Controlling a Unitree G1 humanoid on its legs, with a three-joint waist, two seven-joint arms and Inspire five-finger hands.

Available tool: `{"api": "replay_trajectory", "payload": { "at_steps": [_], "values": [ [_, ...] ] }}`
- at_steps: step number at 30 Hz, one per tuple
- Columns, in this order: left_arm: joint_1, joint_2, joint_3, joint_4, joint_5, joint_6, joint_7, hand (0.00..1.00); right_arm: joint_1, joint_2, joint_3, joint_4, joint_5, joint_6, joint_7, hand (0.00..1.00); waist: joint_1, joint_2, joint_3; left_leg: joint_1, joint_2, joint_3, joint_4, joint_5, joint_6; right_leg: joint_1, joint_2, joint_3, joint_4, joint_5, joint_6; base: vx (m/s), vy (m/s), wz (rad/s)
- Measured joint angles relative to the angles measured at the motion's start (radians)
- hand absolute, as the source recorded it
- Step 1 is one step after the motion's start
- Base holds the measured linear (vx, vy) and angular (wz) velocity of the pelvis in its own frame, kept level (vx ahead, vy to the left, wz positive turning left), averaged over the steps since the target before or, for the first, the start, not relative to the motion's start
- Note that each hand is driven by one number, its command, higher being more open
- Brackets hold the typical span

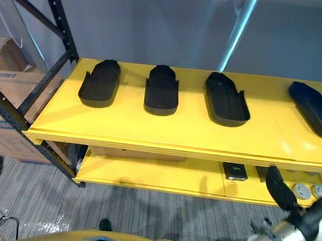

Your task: Walk over and take three plastic housings, then place them on the shelf

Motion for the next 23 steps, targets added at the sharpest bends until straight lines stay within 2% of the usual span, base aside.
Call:
{"api": "replay_trajectory", "payload": {
  "at_steps": [2, 4, 5, 6, 7, 10, 12, 13, 14, 17, 18, 20, 22, 23],
  "values": [
    [-0.013, 0.001, 0.004, 0.047, -0.007, -0.032, -0.014, 1.00, 0.019, 0.003, 0.012, 0.076, 0.022, -0.011, -0.012, 1.00, 0.000, 0.000, -0.003, 0.014, 0.003, 0.018, 0.000, -0.012, 0.001, 0.004, 0.000, 0.009, -0.001, -0.003, -0.003, -0.02, 0.013, -0.26],
    [-0.036, 0.001, -0.001, 0.134, -0.045, -0.039, -0.082, 1.00, 0.020, 0.012, 0.043, 0.149, 0.068, -0.012, -0.018, 1.00, -0.001, 0.013, -0.011, 0.023, 0.006, 0.039, 0.000, -0.014, 0.002, 0.002, 0.000, 0.015, -0.008, -0.006, 0.002, -0.01, 0.048, -0.22],
    [-0.088, 0.000, -0.051, 0.493, -0.262, 0.116, -0.438, 1.00, -0.015, 0.082, 0.127, 0.427, 0.204, 0.033, 0.160, 1.00, 0.005, 0.002, -0.023, 0.028, 0.014, 0.100, 0.000, -0.016, 0.004, 0.003, -0.014, -0.017, -0.017, 0.007, 0.023, 0.06, 0.076, -0.16],
    [-0.089, -0.005, -0.056, 0.538, -0.293, 0.185, -0.507, 1.00, -0.022, 0.092, 0.140, 0.456, 0.222, 0.062, 0.213, 1.00, 0.005, -0.006, -0.026, 0.028, 0.013, 0.102, 0.000, -0.018, 0.005, 0.003, -0.016, -0.017, -0.017, 0.007, 0.023, 0.09, 0.071, -0.10],
    [-0.089, -0.010, -0.065, 0.557, -0.312, 0.224, -0.541, 1.00, -0.023, 0.105, 0.143, 0.463, 0.226, 0.074, 0.244, 1.00, 0.006, -0.011, -0.027, 0.028, 0.011, 0.101, 0.000, -0.020, 0.004, 0.004, -0.017, -0.018, -0.016, 0.010, 0.019, 0.09, 0.029, 0.00],
    [-0.123, -0.011, -0.097, 0.666, -0.315, 0.241, -0.598, 1.00, -0.066, 0.103, 0.154, 0.557, 0.225, 0.064, 0.271, 1.00, 0.026, -0.027, -0.023, 0.039, 0.002, 0.108, -0.001, -0.029, 0.005, 0.006, -0.029, -0.016, -0.001, 0.006, 0.016, 0.06, 0.033, -0.02],
    [-0.224, 0.022, -0.090, 0.860, -0.348, 0.268, -0.640, 1.00, -0.190, 0.056, 0.107, 0.811, 0.258, 0.075, 0.310, 1.00, 0.032, -0.031, -0.020, 0.049, -0.008, 0.107, -0.001, -0.035, 0.008, 0.013, -0.039, -0.016, 0.002, -0.001, 0.017, 0.04, 0.053, 0.01],
    [-0.268, 0.040, -0.095, 0.945, -0.369, 0.303, -0.659, 1.00, -0.264, 0.037, 0.064, 0.935, 0.308, 0.112, 0.353, 1.00, 0.031, -0.034, -0.017, 0.056, -0.014, 0.101, -0.002, -0.036, 0.010, 0.021, -0.043, -0.018, 0.000, -0.004, 0.014, 0.04, 0.035, 0.08],
    [-0.282, 0.042, -0.095, 0.968, -0.387, 0.322, -0.668, 1.00, -0.287, 0.033, 0.043, 0.976, 0.331, 0.134, 0.380, 1.00, 0.030, -0.034, -0.017, 0.060, -0.017, 0.098, -0.002, -0.037, 0.009, 0.024, -0.045, -0.018, -0.001, -0.004, 0.014, 0.05, 0.045, 0.08],
    [-0.304, 0.047, -0.096, 1.004, -0.427, 0.380, -0.715, 1.00, -0.311, 0.032, 0.008, 1.045, 0.383, 0.277, 0.548, 1.00, 0.029, -0.038, -0.013, 0.064, -0.032, 0.073, -0.002, -0.039, 0.008, 0.039, -0.056, -0.031, -0.003, -0.002, 0.018, 0.07, 0.036, 0.13],
    [-0.310, 0.051, -0.096, 1.010, -0.428, 0.390, -0.720, 1.00, -0.312, 0.032, 0.001, 1.058, 0.382, 0.305, 0.575, 1.00, 0.028, -0.037, -0.011, 0.064, -0.035, 0.068, -0.002, -0.039, 0.010, 0.043, -0.058, -0.036, -0.005, -0.003, 0.018, 0.07, 0.020, 0.18],
    [-0.324, 0.074, -0.093, 1.034, -0.423, 0.419, -0.749, 1.00, -0.332, 0.032, -0.015, 1.113, 0.383, 0.413, 0.651, 1.00, 0.029, -0.042, -0.004, 0.072, -0.041, 0.059, -0.002, -0.041, 0.013, 0.064, -0.059, -0.041, -0.017, 0.000, 0.022, 0.07, 0.015, 0.11],
    [-0.332, 0.091, -0.092, 1.050, -0.418, 0.444, -0.763, 1.00, -0.350, 0.032, -0.019, 1.144, 0.383, 0.462, 0.688, 1.00, 0.029, -0.032, 0.021, 0.086, -0.043, 0.058, -0.002, -0.042, 0.012, 0.077, -0.060, -0.041, -0.018, -0.002, 0.018, 0.02, 0.004, 0.01],
    [-0.340, 0.098, -0.092, 1.067, -0.409, 0.461, -0.773, 1.00, -0.358, 0.031, -0.018, 1.152, 0.378, 0.472, 0.695, 1.00, 0.029, -0.037, 0.021, 0.088, -0.045, 0.057, -0.003, -0.042, 0.012, 0.078, -0.060, -0.041, -0.018, -0.003, 0.016, 0.00, 0.000, 0.00]
  ]
}}
